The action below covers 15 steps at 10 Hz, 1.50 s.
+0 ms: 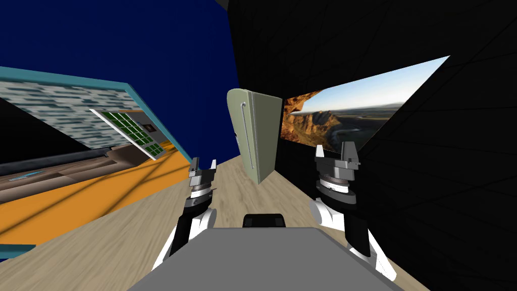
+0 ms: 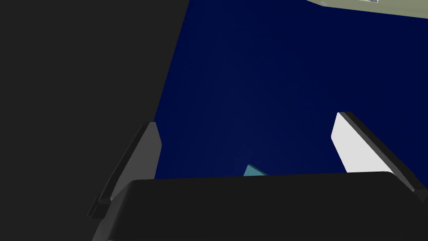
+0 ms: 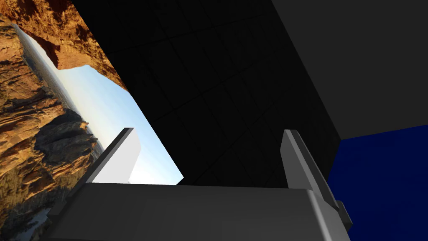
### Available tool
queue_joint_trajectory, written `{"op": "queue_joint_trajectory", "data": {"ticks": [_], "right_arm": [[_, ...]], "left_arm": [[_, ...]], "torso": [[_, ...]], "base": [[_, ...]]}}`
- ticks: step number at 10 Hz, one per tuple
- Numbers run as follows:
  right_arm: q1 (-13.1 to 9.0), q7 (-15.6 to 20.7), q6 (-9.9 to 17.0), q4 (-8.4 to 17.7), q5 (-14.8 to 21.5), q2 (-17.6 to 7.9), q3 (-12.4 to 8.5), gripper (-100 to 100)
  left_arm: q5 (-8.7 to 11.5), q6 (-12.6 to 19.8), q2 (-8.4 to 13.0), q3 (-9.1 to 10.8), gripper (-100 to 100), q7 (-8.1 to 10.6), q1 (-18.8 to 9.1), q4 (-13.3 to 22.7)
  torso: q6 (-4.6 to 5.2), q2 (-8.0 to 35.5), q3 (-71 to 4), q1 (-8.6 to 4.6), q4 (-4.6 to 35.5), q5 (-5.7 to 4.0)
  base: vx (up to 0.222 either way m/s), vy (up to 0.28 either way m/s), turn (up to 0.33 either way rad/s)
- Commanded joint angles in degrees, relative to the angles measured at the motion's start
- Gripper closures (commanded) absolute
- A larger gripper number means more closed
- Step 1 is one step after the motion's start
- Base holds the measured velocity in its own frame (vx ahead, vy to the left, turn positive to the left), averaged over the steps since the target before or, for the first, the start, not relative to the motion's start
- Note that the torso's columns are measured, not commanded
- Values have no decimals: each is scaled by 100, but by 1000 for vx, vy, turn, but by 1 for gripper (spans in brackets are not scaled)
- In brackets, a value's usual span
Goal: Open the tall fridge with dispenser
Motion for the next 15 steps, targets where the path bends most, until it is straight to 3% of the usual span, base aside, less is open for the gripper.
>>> {"op": "queue_joint_trajectory", "data": {"ticks": [1, 9, 10, 12, 15], "right_arm": [[0, 0, 0, 0, 0, 0, 0, 0], [0, 0, 0, -2, 0, 0, 0, 0], [0, 0, 0, -2, 0, 0, 0, 0], [1, 0, 0, 1, 0, 0, 0, 0], [3, 0, -1, 0, 0, 1, 1, 0]], "left_arm": [[0, 0, 0, 0, 0, 0, 0, 0], [0, -1, 0, 0, 0, 0, 0, -2], [28, 12, 223, 5, -100, 14, -26, 65], [93, 40, 452, 15, -100, 45, -85, 217], [241, 103, 649, 39, -100, 119, -225, 579]], "torso": [[0, 232, -467, 0, 235, 0], [0, 3539, -7073, 0, 3537, 0], [0, 3962, -7919, 0, 3960, 0], [0, 4192, -8435, -5, 4200, -1], [0, 4208, -8470, -16, 4221, -5]], "base": [[0, 0, 0], [0, 0, 0], [39, -18, 8], [89, -34, 14], [195, -105, 22]]}}
